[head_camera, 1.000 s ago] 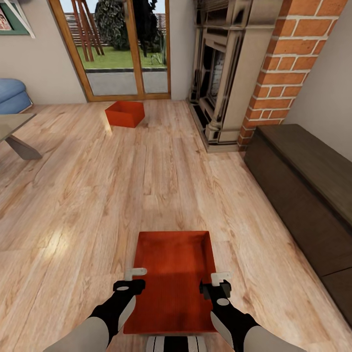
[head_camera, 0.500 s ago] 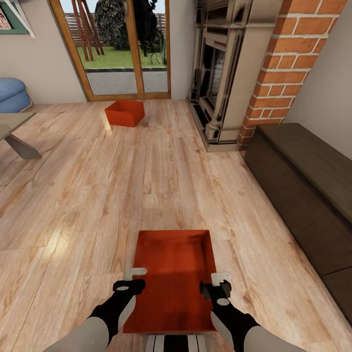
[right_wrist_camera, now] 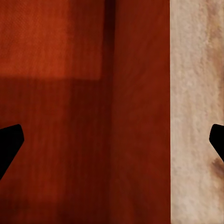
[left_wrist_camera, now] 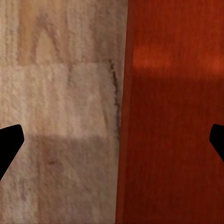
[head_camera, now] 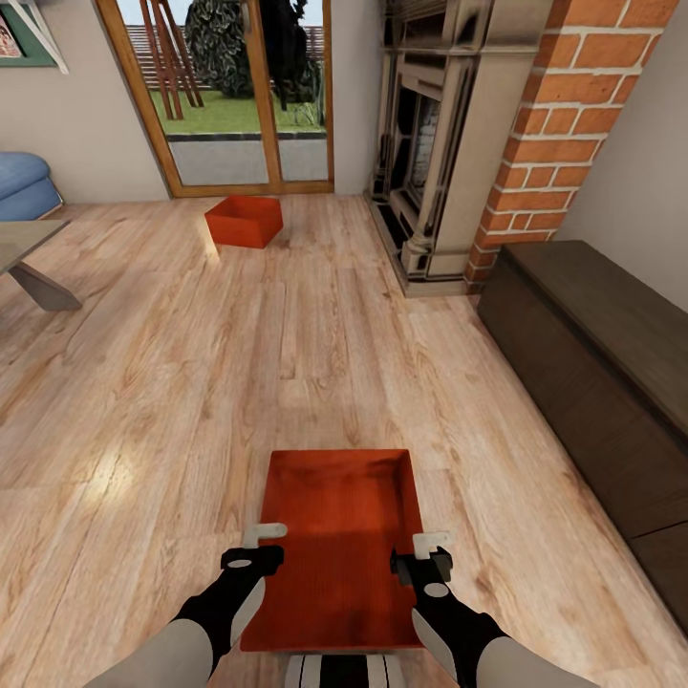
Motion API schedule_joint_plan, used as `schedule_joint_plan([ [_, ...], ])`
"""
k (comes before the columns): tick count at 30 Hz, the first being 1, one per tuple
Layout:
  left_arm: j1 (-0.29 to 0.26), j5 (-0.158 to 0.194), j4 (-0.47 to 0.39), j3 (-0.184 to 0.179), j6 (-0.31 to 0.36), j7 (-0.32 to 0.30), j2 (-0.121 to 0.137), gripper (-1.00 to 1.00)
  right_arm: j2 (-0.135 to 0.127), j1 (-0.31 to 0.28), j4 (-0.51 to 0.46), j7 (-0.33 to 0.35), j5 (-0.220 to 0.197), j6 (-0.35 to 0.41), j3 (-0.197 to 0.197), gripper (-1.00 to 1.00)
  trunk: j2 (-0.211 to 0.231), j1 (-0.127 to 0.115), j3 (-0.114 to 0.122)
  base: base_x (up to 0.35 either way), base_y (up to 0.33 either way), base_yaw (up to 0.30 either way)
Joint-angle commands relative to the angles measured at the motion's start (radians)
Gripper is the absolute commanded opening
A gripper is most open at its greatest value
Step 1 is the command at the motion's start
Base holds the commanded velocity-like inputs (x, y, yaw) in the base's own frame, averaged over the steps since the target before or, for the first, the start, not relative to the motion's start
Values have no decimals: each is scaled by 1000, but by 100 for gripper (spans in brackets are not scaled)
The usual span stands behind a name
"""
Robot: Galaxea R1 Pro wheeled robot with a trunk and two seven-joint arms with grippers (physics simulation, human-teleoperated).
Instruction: Move the two storage containers from the living room to the garage. In the garage, place one container on the floor and stack the other container on top of it (either order is fine).
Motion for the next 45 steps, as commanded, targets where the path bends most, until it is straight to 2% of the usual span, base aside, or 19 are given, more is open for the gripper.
schedule_joint_plan([
  [1,0,-1,-2,-1,6,3,0,100,0,-1,1,-5,-11,-5,8,100,0,0,-1,0,0,0],
  [12,0,-1,-2,0,6,2,0,100,-12,-1,0,-5,-11,-5,7,100,0,0,-1,0,0,0],
  [45,0,-1,-1,1,15,3,0,100,-14,-1,0,-5,-12,-5,7,100,0,0,-1,0,0,0],
])
